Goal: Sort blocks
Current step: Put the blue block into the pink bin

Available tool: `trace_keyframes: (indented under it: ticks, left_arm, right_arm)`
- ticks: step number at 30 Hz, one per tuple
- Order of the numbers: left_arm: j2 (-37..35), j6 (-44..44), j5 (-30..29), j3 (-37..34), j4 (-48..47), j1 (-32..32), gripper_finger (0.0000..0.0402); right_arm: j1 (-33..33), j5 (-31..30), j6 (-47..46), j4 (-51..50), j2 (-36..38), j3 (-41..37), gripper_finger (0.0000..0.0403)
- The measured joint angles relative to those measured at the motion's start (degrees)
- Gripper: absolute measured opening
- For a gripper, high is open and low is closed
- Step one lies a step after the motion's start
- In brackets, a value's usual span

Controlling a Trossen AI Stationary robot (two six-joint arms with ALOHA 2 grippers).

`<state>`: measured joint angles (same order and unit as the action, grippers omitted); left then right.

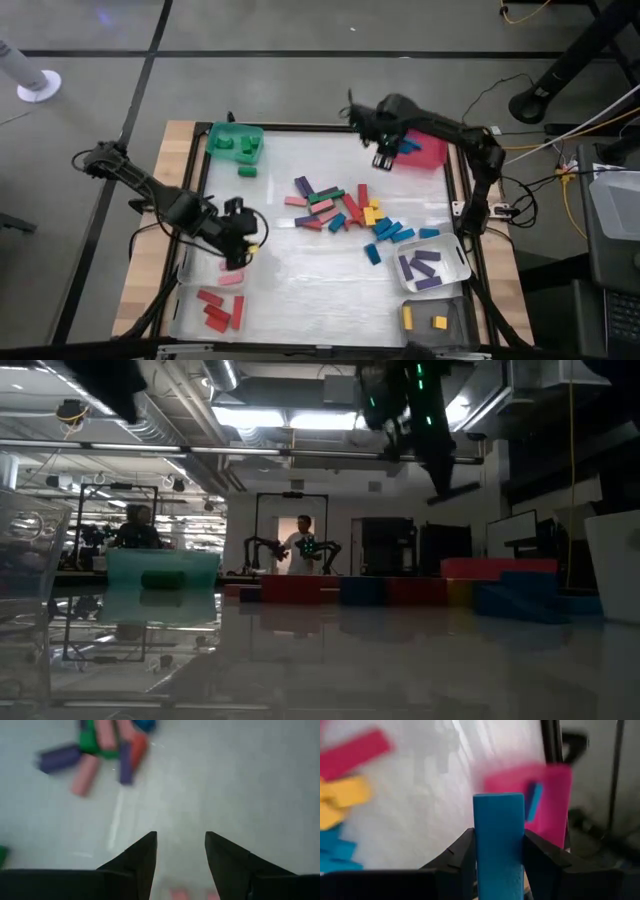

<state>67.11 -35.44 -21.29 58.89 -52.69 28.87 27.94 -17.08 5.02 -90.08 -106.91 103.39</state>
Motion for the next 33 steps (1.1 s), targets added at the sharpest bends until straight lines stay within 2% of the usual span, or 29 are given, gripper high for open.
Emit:
trace_keyframes:
  ticks: [6, 15, 20, 26, 30, 33]
  left_arm:
    - [0.1, 3.6, -7.0, 0.0, 7.0, -6.5, 0.0155]
    - [2.7, 14.2, -8.3, 0.0, 26.2, -16.3, 0.0155]
    - [7.4, 16.4, -7.6, 0.0, 36.4, -20.5, 0.0155]
    - [14.9, 16.9, -3.0, 0.0, 45.4, -24.2, 0.0155]
    - [18.7, 17.1, -2.0, 0.0, 49.4, -25.2, 0.0155]
    - [20.5, 17.0, 0.5, 0.0, 49.3, -25.9, 0.0155]
  right_arm:
    - [12.3, 3.3, 4.5, 3.4, -0.1, -7.1, 0.0143]
    - [23.6, 3.0, 9.0, 7.5, -0.1, -13.1, 0.0146]
    - [25.6, 3.2, 8.9, 7.6, -0.1, -13.2, 0.0147]
    - [25.7, 4.1, 8.9, 9.6, -0.1, -13.2, 0.0147]
    - [25.7, 7.5, 8.8, 11.5, -0.1, -13.2, 0.0147]
    - [25.7, 7.4, 7.5, 12.2, -0.1, -13.2, 0.0147]
